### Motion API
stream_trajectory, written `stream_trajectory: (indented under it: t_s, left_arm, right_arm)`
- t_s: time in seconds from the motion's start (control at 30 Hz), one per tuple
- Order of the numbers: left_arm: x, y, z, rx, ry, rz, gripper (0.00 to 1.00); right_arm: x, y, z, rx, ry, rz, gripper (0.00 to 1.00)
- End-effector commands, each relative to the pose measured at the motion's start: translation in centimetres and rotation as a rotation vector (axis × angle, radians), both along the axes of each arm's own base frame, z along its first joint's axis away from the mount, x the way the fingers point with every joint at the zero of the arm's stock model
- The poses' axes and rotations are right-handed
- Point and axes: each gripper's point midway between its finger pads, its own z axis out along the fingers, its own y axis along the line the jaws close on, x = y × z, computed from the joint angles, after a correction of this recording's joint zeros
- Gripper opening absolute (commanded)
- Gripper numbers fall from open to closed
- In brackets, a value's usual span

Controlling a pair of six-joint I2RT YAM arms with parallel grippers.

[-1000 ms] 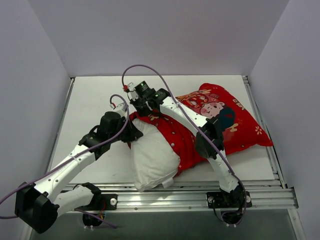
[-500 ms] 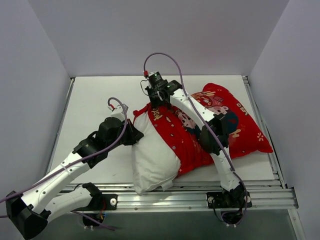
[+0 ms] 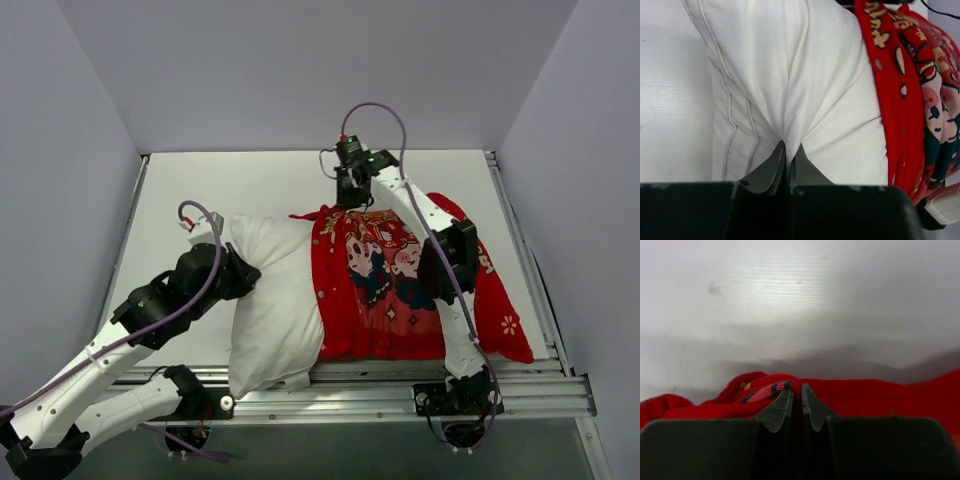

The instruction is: Remove the pillowcase from the pillow

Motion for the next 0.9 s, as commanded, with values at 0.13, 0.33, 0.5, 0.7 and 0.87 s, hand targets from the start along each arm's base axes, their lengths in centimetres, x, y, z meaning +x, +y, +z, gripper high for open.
stream_trajectory:
  t_s: [0.13,0.33,0.5,0.7,0.87]
  left_arm:
    - [-1.6,9.6,1.5,0.181,0.028,0.340,0.02]
    - [0.4,10.2,-0.1,0.255,0.058,0.397,0.02]
    - [3.9,6.6,-0.7,0.148,0.055,0.331,0.02]
    - [6.5,4.1,-1.3,0.130,0.056,0.294,0.02]
    - [7.7,3.8,-2.2,0.139,0.060,0.307,0.02]
  right_arm:
    - [7.1,-22.4,7.9,-0.152,-0.304,-0.594,0.00]
    - [7.7,-18.5,10.9,0.042,-0.377,-0.451,0.00]
    - [5.8,-9.4,13.9,0.168,-0.412,-0.193,0.01]
    - [0.8,-6.0,16.9,0.201,-0.427,-0.103,0.42]
    - [-3.2,-7.3,16.8,0.254,-0.433,-0.163,0.69]
